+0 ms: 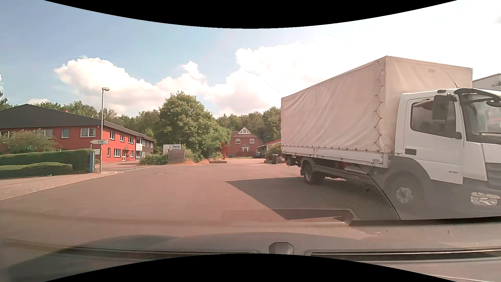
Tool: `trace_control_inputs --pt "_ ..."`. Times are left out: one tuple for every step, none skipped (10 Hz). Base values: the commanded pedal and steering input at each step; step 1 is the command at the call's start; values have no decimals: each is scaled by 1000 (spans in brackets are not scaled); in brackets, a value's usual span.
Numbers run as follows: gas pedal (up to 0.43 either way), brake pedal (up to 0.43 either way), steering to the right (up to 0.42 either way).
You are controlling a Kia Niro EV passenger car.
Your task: Follow the waypoints while adhering to traffic rules and regulations
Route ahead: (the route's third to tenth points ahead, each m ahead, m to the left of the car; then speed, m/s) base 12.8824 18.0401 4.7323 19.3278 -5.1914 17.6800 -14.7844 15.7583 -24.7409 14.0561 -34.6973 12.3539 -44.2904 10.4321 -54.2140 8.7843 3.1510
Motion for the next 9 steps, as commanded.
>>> trace_control_inputs --pt "8 0 -28" --pt "8 0 -39" --pt "8 0 -51" --pt "20 0 -63" --pt "20 0 -74" --pt "28 0 -89" --pt "28 0 -108" --pt "28 0 -121" --pt "28 0 -124"
